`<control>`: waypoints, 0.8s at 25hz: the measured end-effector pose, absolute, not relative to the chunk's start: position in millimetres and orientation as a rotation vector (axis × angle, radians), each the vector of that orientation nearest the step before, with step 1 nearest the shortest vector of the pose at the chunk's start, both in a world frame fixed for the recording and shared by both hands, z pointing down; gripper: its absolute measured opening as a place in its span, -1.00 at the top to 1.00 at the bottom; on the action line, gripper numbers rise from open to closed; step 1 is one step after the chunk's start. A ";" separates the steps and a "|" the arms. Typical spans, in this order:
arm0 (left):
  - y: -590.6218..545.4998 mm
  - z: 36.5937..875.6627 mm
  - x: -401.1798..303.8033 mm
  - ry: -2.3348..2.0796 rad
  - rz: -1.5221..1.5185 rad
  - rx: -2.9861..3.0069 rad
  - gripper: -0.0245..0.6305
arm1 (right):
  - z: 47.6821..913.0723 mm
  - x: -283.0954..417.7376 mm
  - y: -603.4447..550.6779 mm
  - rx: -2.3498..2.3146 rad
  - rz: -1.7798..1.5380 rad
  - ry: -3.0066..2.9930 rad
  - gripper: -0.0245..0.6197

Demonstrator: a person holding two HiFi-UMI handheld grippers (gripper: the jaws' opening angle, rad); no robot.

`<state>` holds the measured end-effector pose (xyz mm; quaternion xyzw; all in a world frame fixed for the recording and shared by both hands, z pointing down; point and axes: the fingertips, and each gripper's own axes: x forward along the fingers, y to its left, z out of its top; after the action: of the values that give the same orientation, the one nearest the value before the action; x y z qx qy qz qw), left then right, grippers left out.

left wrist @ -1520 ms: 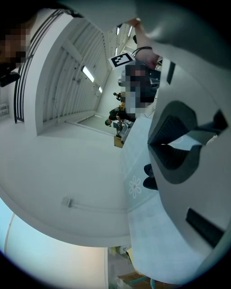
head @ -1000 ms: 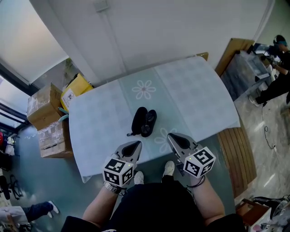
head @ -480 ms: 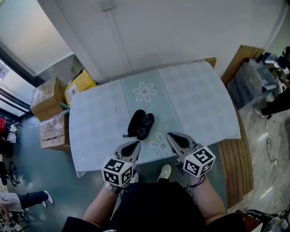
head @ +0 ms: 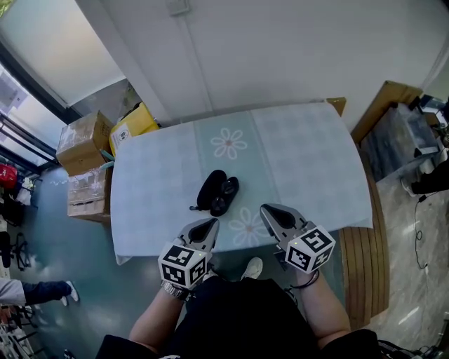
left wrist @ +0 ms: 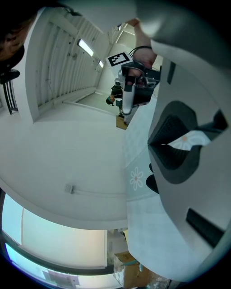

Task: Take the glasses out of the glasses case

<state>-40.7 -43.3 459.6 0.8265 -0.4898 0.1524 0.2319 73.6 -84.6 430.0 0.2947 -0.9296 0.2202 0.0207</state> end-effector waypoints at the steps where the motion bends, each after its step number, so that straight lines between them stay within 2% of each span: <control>1: -44.2 458.7 -40.3 -1.353 0.419 2.270 0.84 | 429.7 74.7 -86.0 0.909 0.682 -2.885 0.85; 20: -50.4 473.7 -39.3 -1.379 0.499 2.196 0.84 | 435.2 84.9 -84.9 0.877 0.744 -2.910 0.85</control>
<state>-39.3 -50.4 473.7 0.8057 -0.5059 0.1829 0.2477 84.9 -84.9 435.2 0.2803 -0.9300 0.2379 0.0060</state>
